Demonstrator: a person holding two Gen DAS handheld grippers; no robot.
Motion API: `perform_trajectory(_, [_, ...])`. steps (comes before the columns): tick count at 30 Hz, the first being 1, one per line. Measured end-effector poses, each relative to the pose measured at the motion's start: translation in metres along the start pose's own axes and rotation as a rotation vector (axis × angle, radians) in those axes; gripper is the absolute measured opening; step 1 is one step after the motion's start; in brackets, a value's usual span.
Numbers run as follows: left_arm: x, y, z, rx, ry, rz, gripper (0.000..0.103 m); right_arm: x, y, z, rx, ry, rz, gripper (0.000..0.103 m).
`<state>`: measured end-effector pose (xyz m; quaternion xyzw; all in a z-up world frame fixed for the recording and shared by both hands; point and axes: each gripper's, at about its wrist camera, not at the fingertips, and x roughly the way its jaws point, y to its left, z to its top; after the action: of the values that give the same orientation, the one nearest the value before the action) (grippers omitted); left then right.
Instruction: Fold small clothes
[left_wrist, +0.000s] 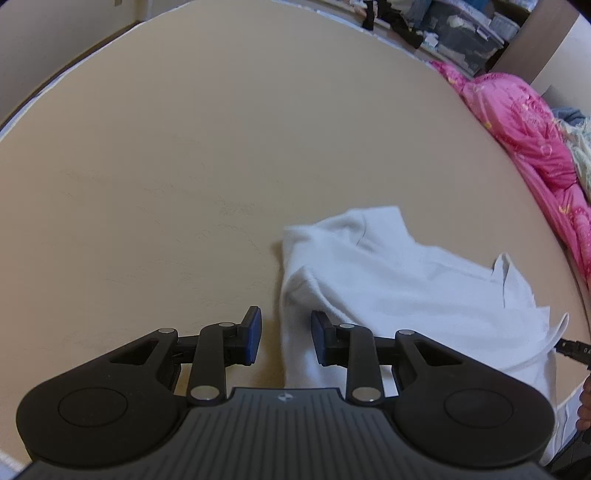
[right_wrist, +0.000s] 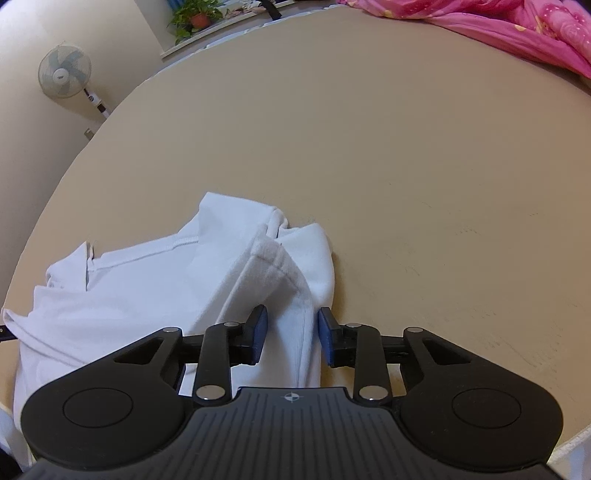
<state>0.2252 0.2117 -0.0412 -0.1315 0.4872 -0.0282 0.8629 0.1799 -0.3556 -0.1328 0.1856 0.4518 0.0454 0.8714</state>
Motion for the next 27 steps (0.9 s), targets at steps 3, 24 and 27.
perform_trajectory(3, [0.008, -0.005, 0.006, -0.016, -0.016, -0.017, 0.032, 0.002, -0.002, 0.003, 0.015, -0.018, -0.004, 0.032])
perform_trajectory(24, [-0.007, -0.027, 0.029, 0.066, -0.308, 0.056, 0.008, -0.012, 0.016, 0.034, 0.025, -0.393, -0.026, 0.008])
perform_trajectory(27, [0.001, -0.032, 0.034, 0.079, -0.322, 0.078, 0.008, -0.001, 0.018, 0.039, 0.027, -0.396, -0.043, 0.008])
